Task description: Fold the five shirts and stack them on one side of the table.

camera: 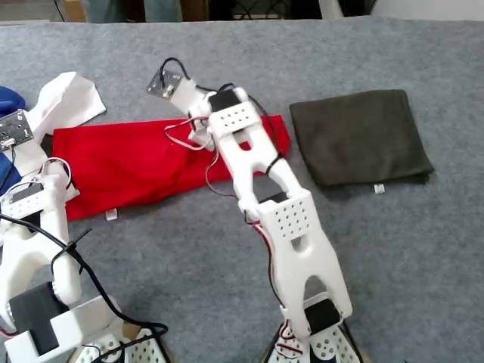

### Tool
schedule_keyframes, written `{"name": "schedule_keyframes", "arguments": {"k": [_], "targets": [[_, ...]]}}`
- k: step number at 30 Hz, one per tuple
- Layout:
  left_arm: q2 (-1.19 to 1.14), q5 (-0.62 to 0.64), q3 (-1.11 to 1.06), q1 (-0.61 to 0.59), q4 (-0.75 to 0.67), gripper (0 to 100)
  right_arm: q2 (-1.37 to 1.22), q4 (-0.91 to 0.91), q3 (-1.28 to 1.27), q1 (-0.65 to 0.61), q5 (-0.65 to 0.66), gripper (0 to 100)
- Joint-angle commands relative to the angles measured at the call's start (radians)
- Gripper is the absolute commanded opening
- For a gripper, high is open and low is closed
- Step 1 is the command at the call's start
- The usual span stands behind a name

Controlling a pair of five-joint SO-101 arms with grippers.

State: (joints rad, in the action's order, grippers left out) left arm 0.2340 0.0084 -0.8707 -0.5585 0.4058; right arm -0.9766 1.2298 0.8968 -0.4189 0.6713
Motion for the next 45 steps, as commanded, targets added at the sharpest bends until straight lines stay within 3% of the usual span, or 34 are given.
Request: {"name": "schedule_keyframes", "arguments": {"k": [1, 7, 12, 17, 22, 31, 36, 39, 45], "targets": [[0.003, 0.000, 0.024, 0.008, -0.020, 3, 0.025, 0.147, 0.243, 0.054, -0.040, 1.5], [0.003, 0.002, 0.022, 0.022, -0.017, 3, 0.047, 0.539, 0.630, 0.100, -0.091, 1.5], [0.032, 0.003, 0.047, 0.045, 0.049, 3, 0.131, 0.543, 0.607, 0.160, -0.203, 1.5], [0.150, -0.003, 0.234, 0.045, 0.311, 3, 0.378, 0.539, 0.228, 0.169, -0.232, 1.5], [0.163, -0.003, 0.481, 0.042, 0.600, 14, 0.585, 0.535, -0.228, 0.175, -0.230, 1.5], [-0.267, -0.126, 0.811, -0.027, 0.905, 17, 0.779, 0.404, -0.665, 0.172, -0.230, 1.5], [-0.523, -0.135, 1.102, -0.061, 1.030, 18, 0.794, 0.385, -0.733, 0.170, -0.230, 1.5], [-0.671, -0.241, 1.250, -0.070, 1.100, 19, 0.800, 0.387, -0.753, 0.170, -0.230, 1.5], [-0.937, -0.236, 1.463, -0.071, 1.134, 19, 0.800, 0.387, -0.751, 0.170, -0.230, 1.5]]}}
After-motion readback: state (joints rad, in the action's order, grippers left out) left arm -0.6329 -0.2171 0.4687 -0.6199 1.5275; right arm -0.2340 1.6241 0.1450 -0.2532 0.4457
